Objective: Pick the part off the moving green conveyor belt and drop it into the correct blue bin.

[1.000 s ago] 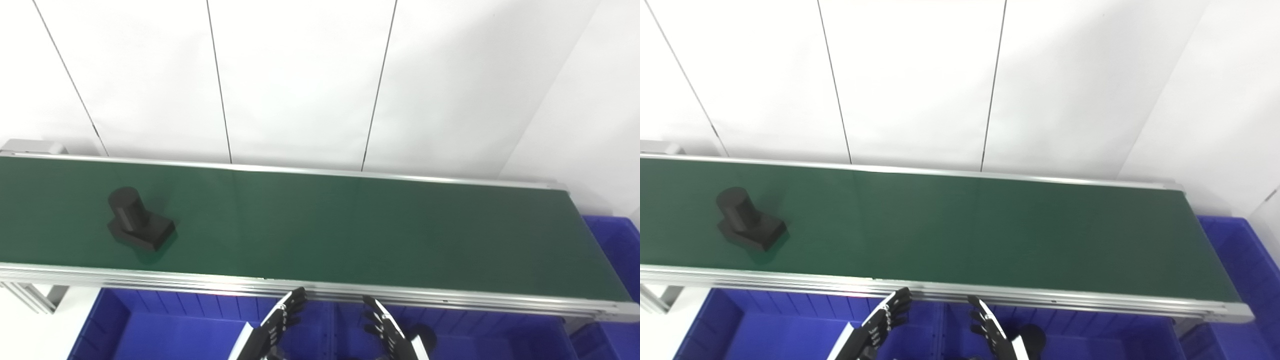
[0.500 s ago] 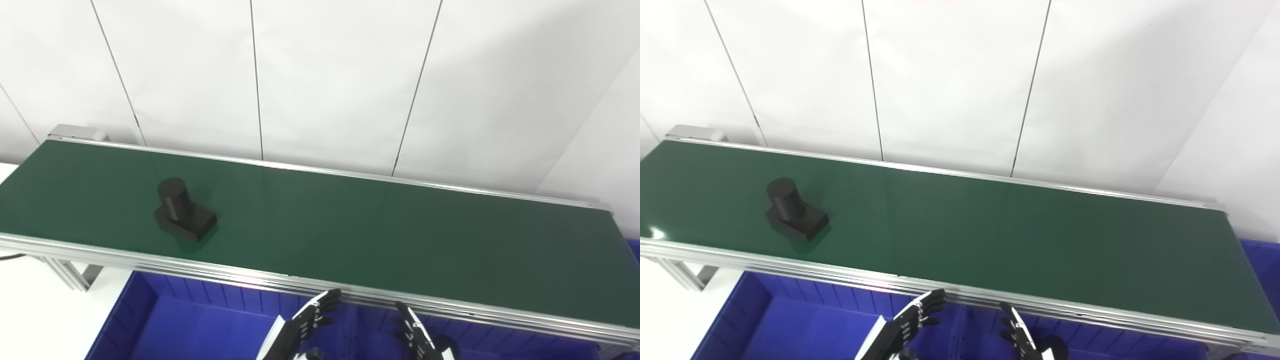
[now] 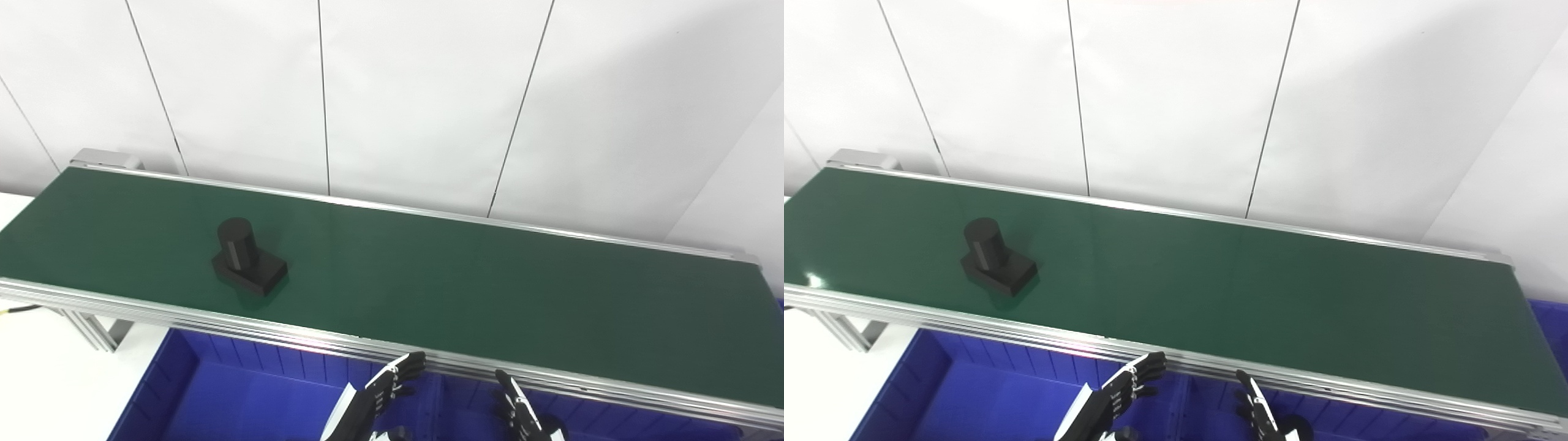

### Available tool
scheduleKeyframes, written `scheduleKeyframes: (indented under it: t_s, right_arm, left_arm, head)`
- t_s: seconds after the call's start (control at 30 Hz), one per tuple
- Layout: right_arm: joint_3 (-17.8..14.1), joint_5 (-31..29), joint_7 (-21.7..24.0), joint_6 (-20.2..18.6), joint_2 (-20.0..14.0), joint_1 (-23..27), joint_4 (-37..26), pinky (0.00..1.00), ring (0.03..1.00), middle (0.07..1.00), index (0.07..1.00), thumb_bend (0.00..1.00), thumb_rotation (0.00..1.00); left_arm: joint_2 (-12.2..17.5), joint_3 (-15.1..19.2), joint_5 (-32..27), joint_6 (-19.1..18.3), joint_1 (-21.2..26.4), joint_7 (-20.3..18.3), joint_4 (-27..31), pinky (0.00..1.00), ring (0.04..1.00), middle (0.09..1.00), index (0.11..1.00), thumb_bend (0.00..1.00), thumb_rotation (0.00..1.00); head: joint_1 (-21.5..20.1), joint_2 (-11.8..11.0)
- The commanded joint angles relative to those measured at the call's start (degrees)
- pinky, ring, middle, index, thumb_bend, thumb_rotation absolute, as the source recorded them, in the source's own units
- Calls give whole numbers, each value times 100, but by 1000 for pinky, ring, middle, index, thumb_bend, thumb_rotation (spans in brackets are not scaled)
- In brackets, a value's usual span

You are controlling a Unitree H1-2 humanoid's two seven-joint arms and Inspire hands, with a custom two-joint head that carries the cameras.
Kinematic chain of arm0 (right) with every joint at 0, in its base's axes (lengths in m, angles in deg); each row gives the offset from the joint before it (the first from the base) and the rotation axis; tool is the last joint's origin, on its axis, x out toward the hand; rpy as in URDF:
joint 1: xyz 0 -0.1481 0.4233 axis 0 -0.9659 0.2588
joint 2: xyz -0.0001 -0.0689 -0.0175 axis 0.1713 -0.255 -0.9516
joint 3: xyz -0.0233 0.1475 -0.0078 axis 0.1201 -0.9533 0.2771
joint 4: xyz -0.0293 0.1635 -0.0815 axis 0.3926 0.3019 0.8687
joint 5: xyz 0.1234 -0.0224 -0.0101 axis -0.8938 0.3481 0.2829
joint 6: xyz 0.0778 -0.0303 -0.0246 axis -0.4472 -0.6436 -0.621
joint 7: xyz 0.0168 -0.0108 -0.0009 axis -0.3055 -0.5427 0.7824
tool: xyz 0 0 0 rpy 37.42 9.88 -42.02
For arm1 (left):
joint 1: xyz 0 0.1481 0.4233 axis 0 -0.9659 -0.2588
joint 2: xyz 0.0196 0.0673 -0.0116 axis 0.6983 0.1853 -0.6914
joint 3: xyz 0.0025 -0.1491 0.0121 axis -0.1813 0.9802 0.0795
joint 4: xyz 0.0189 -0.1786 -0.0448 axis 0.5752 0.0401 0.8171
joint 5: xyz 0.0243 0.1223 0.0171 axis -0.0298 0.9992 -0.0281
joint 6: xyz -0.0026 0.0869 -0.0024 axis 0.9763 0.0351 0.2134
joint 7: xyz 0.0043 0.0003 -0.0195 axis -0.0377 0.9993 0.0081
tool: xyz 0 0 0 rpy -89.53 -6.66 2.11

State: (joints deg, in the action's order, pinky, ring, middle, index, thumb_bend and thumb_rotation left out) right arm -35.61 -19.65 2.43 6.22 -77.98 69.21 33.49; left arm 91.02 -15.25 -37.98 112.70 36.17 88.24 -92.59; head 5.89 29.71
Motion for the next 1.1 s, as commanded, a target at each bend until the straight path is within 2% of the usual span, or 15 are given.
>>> scheduleKeyframes:
  t_s: [0.0,0.3,0.57,0.73,0.87,0.97,1.07]
  right_arm:
    - [-66,-50,56,292,-3,18,-216,863,913,965,944,899,1000]
    - [-298,-72,95,291,-88,-205,-855,847,899,954,978,976,1000]
    - [-589,1,22,291,-103,-296,-1292,809,887,970,983,947,1000]
    - [-774,-42,-82,291,-63,-294,-1441,726,792,885,982,919,1000]
    - [-1112,-484,188,292,35,-244,-1509,760,822,898,968,928,999]
    - [-1415,-461,152,292,88,-134,-1565,774,829,905,978,943,1000]
    - [-1743,-535,177,292,147,30,-1573,761,824,932,998,917,1000]
  left_arm:
    - [2,-36,78,211,87,114,123,799,863,868,862,929,849]
    - [-33,-17,-5,210,93,54,162,809,870,872,872,935,850]
    - [-13,114,-102,211,152,26,183,824,876,879,882,933,867]
    - [10,120,-71,211,165,27,183,825,881,883,885,926,872]
    - [12,109,-74,211,214,18,106,825,881,888,892,910,877]
    - [-22,111,-83,211,244,24,65,827,882,886,893,909,875]
    - [-55,85,-33,211,296,96,29,822,876,874,894,911,879]
  head:
    - [0,10]
    - [-69,3]
    - [-100,3]
    - [-141,11]
    - [-180,-16]
    - [-203,-32]
    - [-244,-36]
